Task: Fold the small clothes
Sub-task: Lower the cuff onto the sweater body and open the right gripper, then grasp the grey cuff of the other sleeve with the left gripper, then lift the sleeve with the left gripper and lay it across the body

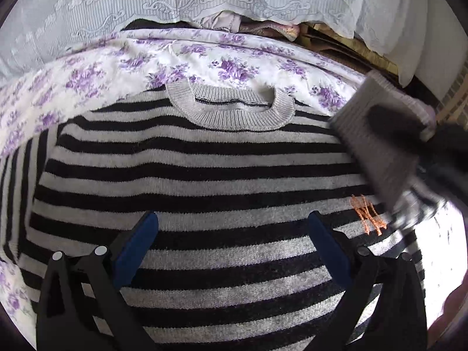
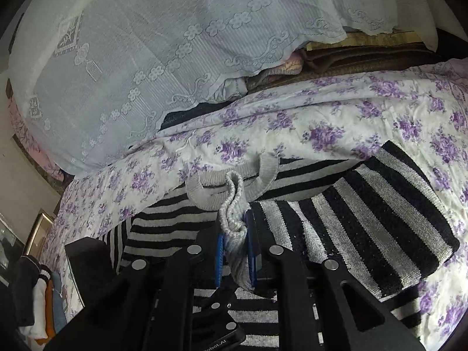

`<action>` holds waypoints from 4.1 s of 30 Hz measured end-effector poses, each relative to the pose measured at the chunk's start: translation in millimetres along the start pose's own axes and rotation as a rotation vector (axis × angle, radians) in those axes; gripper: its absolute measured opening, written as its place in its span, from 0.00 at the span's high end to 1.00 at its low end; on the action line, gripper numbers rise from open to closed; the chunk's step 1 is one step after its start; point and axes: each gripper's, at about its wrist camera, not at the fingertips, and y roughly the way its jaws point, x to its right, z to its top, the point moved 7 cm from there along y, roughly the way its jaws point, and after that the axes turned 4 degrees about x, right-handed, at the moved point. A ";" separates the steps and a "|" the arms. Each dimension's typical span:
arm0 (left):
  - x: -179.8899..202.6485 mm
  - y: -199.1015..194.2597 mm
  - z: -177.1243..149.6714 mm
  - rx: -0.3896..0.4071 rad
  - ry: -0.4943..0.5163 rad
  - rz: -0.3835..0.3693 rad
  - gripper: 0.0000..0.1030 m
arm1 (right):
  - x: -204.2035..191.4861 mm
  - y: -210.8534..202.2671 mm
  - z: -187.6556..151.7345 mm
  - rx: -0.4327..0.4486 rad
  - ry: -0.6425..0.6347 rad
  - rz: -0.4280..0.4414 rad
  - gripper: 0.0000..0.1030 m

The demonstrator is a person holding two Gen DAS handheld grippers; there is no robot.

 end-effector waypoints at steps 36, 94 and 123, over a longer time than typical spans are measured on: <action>-21.8 -18.0 -17.3 -0.055 -0.236 -0.048 0.04 | 175.4 -94.5 -40.8 0.056 0.238 -0.008 0.46; -30.3 -5.1 8.7 0.005 -0.031 0.083 0.79 | 155.8 -48.8 -17.7 -0.071 -0.103 -0.136 0.74; -200.9 -118.7 -38.2 0.100 -0.393 0.165 0.12 | 151.8 -97.3 -45.0 0.109 0.042 -0.119 0.43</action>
